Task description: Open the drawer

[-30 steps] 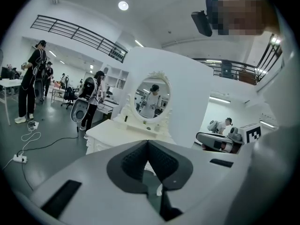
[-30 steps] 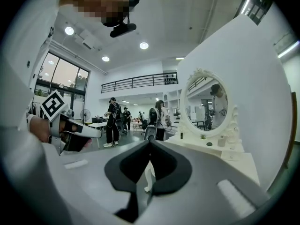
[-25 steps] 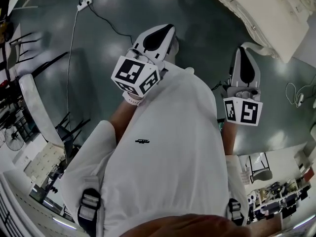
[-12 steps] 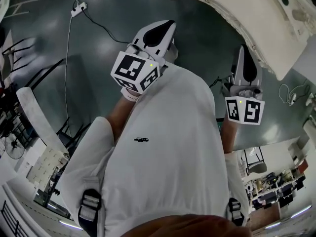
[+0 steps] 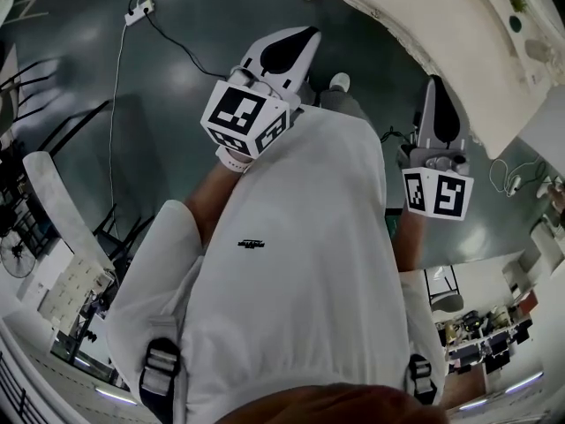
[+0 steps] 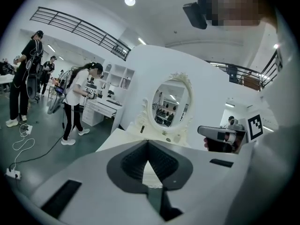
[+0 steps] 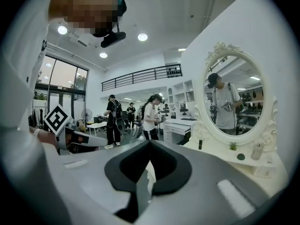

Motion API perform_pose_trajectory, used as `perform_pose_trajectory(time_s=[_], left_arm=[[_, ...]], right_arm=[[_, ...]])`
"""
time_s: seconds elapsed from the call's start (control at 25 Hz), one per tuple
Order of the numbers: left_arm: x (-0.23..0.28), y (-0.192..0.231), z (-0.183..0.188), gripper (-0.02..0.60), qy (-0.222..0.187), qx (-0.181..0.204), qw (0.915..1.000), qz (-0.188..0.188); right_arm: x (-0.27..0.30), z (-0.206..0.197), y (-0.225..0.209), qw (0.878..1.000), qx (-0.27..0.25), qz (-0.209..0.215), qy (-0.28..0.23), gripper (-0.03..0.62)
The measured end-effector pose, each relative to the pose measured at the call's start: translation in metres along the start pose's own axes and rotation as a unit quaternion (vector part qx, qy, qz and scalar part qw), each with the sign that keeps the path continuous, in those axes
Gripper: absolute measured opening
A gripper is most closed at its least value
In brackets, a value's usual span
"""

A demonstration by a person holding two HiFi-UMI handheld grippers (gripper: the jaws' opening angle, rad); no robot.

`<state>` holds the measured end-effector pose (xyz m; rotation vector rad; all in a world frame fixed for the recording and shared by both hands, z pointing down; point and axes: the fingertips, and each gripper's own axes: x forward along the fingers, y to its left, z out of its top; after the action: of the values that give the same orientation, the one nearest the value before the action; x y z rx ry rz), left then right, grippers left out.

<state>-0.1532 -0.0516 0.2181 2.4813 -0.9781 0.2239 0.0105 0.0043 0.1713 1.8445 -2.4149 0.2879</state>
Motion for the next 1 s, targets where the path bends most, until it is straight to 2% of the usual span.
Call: perform_pose_trajectory(time_s=[0.28, 0.48, 1.0], left_arm=[[0.018, -0.029, -0.007, 0.009, -0.005, -0.001, 0.9997, 0.023], [0.035, -0.039, -0.01, 0.009, -0.004, 0.015, 0.9992, 0.036], [0.078, -0.039, -0.042, 0.009, 0.026, 0.048, 0.9956, 0.077]], right_arm=[[0.002, 0.002, -0.029, 0.999, -0.002, 0.038, -0.005, 0.011], [0.007, -0.002, -0.045, 0.998, -0.006, 0.064, -0.007, 0.011], [0.018, -0.041, -0.072, 0.994, 0.012, 0.102, 0.022, 0.011]])
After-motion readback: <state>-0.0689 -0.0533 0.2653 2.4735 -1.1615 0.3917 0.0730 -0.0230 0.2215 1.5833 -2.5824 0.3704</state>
